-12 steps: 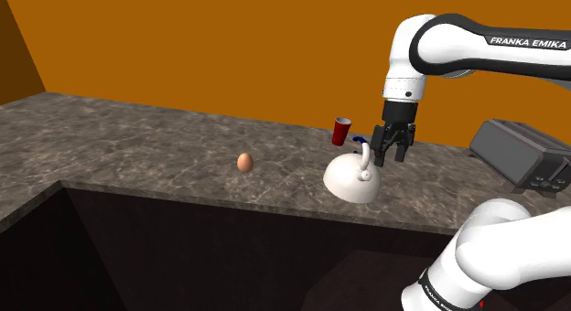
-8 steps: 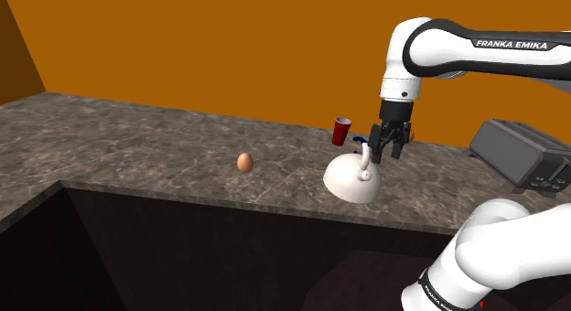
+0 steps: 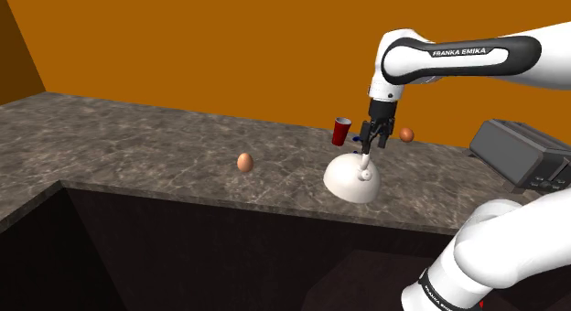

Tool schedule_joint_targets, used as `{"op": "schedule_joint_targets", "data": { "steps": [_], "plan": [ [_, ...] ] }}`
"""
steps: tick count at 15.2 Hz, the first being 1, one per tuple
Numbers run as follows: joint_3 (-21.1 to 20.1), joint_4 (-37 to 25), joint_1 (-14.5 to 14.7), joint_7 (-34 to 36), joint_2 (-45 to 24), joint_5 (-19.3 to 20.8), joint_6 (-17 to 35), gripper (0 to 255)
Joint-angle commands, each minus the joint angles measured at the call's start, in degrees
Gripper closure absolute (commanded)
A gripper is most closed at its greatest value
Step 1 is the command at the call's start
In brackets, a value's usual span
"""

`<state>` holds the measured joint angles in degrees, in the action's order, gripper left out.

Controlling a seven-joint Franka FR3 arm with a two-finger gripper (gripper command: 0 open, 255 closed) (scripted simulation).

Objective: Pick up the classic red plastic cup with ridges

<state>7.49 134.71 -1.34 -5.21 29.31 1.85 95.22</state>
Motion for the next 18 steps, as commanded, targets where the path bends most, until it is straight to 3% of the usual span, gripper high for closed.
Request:
{"op": "schedule_joint_targets", "data": {
  "steps": [1, 9, 18],
  "plan": [
    [1.1, -1.8, -0.2, -2.3, -3.2, 1.2, 2.5, 0],
    [4.9, -11.3, -1.2, -11.7, -16.8, 3.3, 11.1, 0],
    [7.7, -27.1, -2.5, -22.0, -33.2, 1.5, 17.0, 0]
  ]
}}
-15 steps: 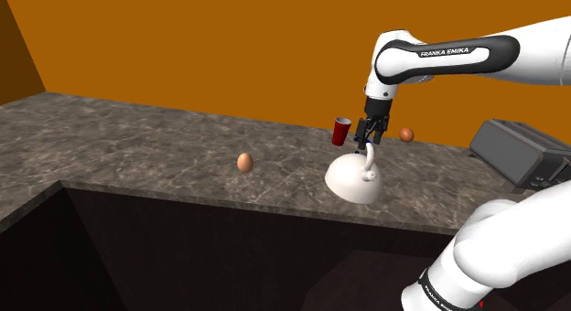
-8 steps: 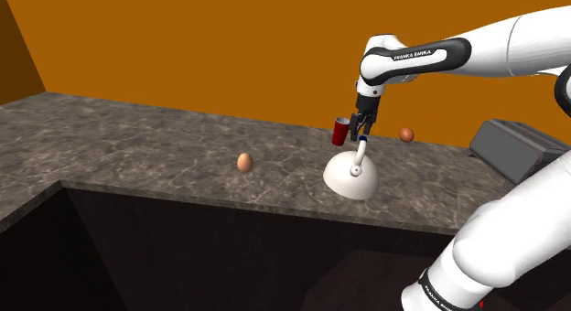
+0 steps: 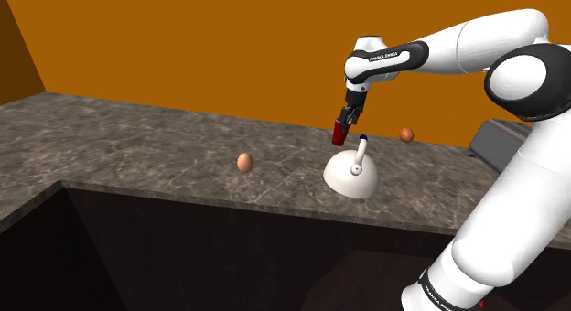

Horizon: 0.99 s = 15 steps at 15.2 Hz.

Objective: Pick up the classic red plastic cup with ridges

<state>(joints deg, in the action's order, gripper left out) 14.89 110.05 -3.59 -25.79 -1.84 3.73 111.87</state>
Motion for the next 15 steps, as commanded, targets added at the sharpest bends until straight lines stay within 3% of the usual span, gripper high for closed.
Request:
{"op": "schedule_joint_targets", "data": {
  "steps": [1, 4, 14, 15],
  "plan": [
    [0.4, -4.5, -0.6, -2.5, -4.0, -0.8, 0.7, 0],
    [0.6, -11.4, -1.6, -5.7, -9.8, -2.2, 1.3, 0],
    [0.5, -7.3, -1.7, -5.6, -11.1, -2.4, 6.7, 0],
    [0.5, -7.4, -1.7, -5.6, -11.2, -2.5, 6.7, 255]
  ]
}}
